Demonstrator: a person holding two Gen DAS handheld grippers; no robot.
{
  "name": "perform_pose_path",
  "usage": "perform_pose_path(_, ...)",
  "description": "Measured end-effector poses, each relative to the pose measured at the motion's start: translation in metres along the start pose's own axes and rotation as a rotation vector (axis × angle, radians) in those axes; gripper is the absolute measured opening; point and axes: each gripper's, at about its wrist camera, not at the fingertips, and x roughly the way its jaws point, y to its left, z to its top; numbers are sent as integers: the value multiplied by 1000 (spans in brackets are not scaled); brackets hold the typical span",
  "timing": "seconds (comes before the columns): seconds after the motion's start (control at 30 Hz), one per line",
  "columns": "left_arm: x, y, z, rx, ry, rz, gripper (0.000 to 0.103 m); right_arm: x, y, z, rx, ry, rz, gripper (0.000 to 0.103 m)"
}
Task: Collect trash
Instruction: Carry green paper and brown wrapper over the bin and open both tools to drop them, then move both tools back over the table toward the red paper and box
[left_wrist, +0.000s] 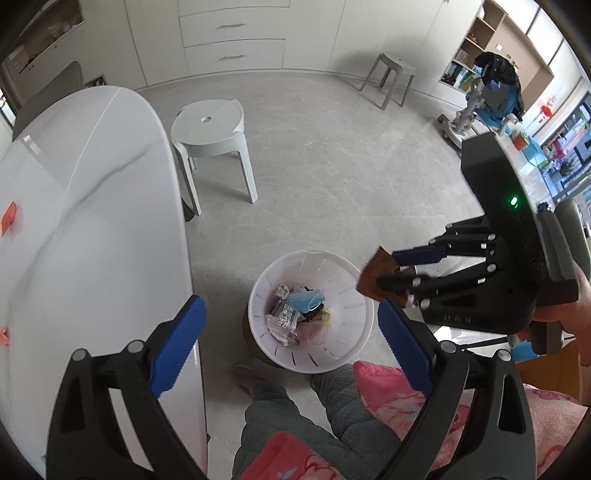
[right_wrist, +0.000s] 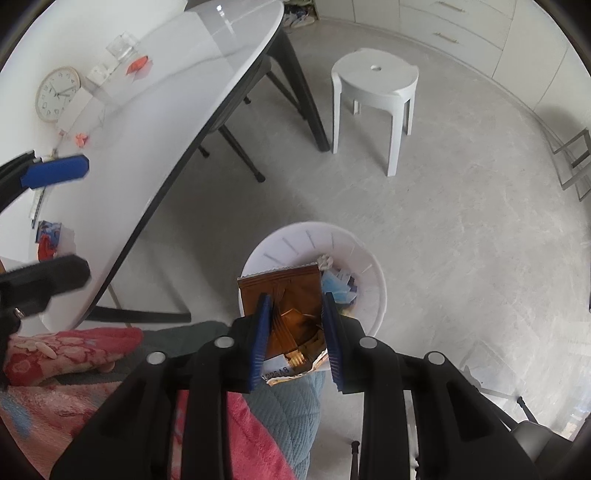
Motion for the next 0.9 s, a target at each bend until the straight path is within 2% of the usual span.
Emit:
perform_pose_path(0.03,-1,2,-1,-7,-2,0,90,1,0,0,5,4,-11,62)
perform_pose_path(0.07,-2,6,-1,-19,-5,4,90,2,0,0,22,3,-30,78)
perform_pose_path(0.13,-2,12,-3,-37,-7,11,90,0,-1,1,50,-9,-38,84)
perform_pose_path(0.2,-4,18,-6,-59,-10,20,90,-1,-4,4,84,-9,-28,85)
perform_pose_path(0.3,-6,29,-9,-94,-21,40,90,-5,-4,10,115,-26,-65,89)
perform_pose_path(0.37,-11,35,-11,-122,-33,65,90,-13,-1,17,128,-52,-93,94)
perform_pose_path(0.5,-34,64,-20,-212,-90,146,90,-29,16,37,116,-101,-79,96)
perform_pose_path(0.67,-68,110,-48,-341,-142,221,91,-40,67,70,-4,-140,-32,98)
perform_pose_path(0.8,-96,151,-89,-449,-156,333,91,-35,123,96,-139,-142,4,98)
perform_pose_path(0.9,-111,177,-126,-508,-133,415,91,-27,171,108,-243,-135,55,98)
